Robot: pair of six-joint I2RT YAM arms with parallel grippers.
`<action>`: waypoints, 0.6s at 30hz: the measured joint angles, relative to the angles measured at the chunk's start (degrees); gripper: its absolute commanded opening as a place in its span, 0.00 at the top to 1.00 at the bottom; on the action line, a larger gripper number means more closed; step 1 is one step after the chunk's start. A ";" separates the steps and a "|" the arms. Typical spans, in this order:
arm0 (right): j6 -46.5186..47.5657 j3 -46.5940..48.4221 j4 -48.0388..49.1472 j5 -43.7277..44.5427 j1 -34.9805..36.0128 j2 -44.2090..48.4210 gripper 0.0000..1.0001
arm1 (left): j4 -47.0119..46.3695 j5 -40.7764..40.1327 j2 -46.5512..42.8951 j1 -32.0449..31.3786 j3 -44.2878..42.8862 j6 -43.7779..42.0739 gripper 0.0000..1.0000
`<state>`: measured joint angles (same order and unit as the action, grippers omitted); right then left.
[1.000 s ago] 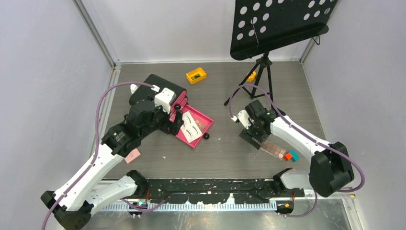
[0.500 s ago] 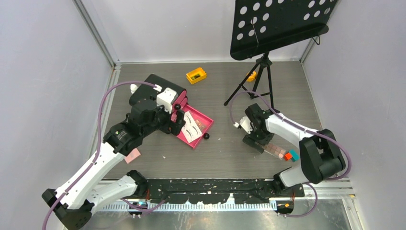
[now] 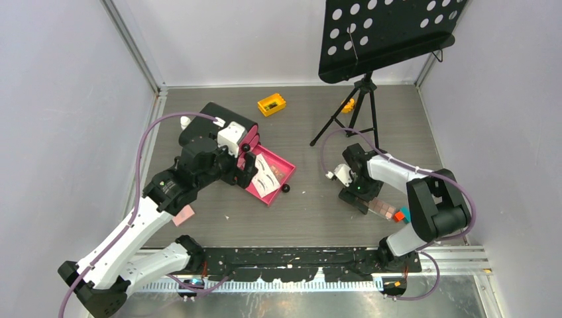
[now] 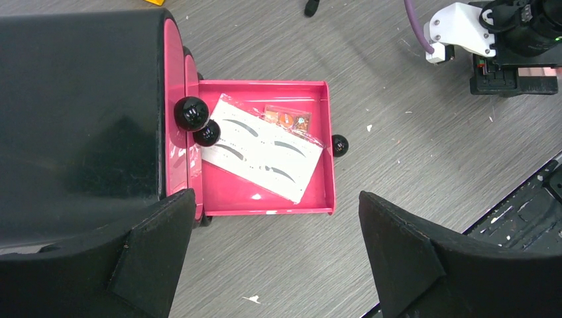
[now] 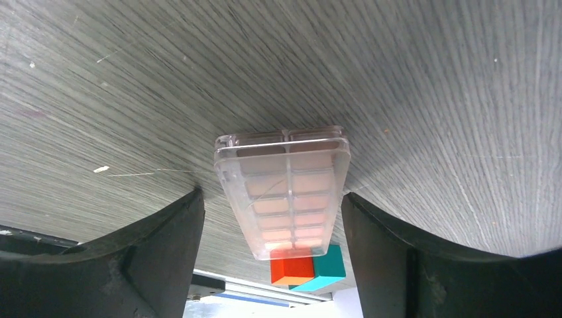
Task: Organize the makeup
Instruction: Pick up the makeup tool from the center of the board.
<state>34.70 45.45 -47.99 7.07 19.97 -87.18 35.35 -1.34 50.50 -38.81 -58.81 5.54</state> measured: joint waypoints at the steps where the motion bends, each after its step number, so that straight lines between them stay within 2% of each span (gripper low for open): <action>1: 0.15 0.28 -0.24 -0.50 -0.42 -0.44 0.23 | 0.00 0.04 0.00 0.00 0.00 0.00 0.05; 5: 0.66 0.81 -0.98 -2.43 -1.46 -1.36 0.36 | 0.00 0.13 -0.26 0.00 0.00 0.00 0.06; 8: 1.01 0.87 -1.49 -3.82 -1.68 -1.51 0.50 | 0.00 0.13 -0.74 0.00 0.00 0.00 0.06; 13: 1.29 1.38 -2.03 -4.37 -2.05 -2.01 0.64 | -0.04 0.13 -1.16 0.00 0.00 0.02 0.06; 16: 1.20 1.79 -2.34 -4.59 -2.10 -2.23 0.79 | -0.04 0.13 -1.16 0.00 0.00 0.00 0.06; 18: 0.70 2.51 -1.90 -5.31 -2.08 -2.43 0.82 | -0.04 0.11 -1.18 0.00 0.00 0.02 0.06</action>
<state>35.40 47.97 -49.89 1.76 17.89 -89.60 35.31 -1.23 49.32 -38.81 -58.81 5.56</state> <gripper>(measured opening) 0.601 0.939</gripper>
